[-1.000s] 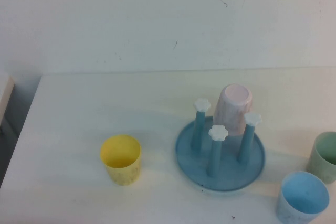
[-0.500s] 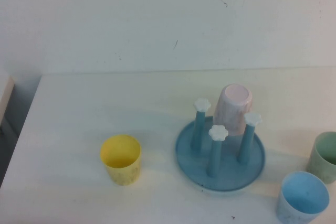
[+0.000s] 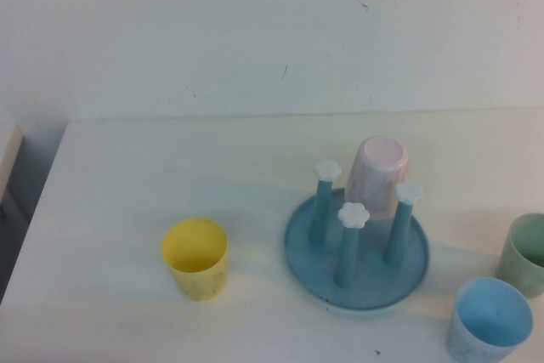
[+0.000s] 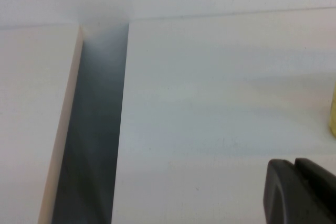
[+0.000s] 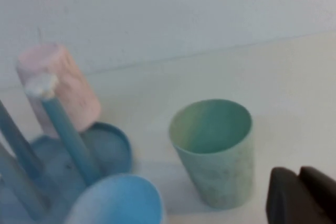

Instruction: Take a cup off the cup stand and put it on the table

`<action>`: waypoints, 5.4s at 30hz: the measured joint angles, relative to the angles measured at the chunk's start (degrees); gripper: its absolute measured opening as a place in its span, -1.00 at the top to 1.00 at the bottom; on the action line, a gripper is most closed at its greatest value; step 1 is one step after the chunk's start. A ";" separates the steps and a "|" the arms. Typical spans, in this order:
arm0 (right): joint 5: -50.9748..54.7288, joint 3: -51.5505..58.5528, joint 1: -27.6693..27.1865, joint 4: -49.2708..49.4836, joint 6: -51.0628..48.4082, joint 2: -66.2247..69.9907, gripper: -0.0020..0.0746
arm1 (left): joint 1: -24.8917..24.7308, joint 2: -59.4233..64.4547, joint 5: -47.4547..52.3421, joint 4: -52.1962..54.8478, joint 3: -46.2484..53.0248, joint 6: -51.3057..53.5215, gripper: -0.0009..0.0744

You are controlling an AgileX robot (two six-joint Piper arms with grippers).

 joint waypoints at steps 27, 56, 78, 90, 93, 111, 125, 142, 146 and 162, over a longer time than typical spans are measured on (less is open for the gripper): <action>2.67 0.00 0.00 30.26 -14.44 0.00 0.87 | 0.00 0.00 0.09 0.00 0.00 0.00 0.98; 56.78 -81.41 13.17 -0.44 -35.87 79.01 0.87 | 0.00 0.00 0.09 0.00 0.00 0.00 0.98; 57.02 -103.07 21.14 0.52 -35.69 108.82 -0.72 | 0.00 0.00 0.09 0.00 0.00 0.00 0.98; 57.02 -113.26 21.14 1.15 -35.61 118.18 -0.77 | 0.00 0.00 0.09 0.00 0.00 0.00 0.98; 57.02 -113.74 21.14 1.15 -35.61 119.62 -0.77 | 0.00 0.00 0.09 0.00 0.00 0.00 0.98; 57.02 -113.88 21.14 3.14 -35.15 123.36 -0.77 | 0.00 0.00 0.09 0.00 0.00 0.00 0.98; 56.45 -112.50 21.14 2.90 -35.01 123.24 -0.56 | 0.00 0.00 0.09 0.00 0.00 0.00 0.98; 57.02 -111.44 21.14 0.33 -33.40 109.59 -0.56 | 0.00 0.00 0.09 0.00 0.00 0.00 0.98; 57.02 -111.44 21.14 0.89 -32.91 104.72 -0.56 | 0.00 0.00 0.09 0.00 0.00 0.00 0.98; 45.09 -76.08 16.74 20.46 -33.06 67.81 -0.56 | 0.00 0.00 0.09 0.00 0.00 0.00 0.98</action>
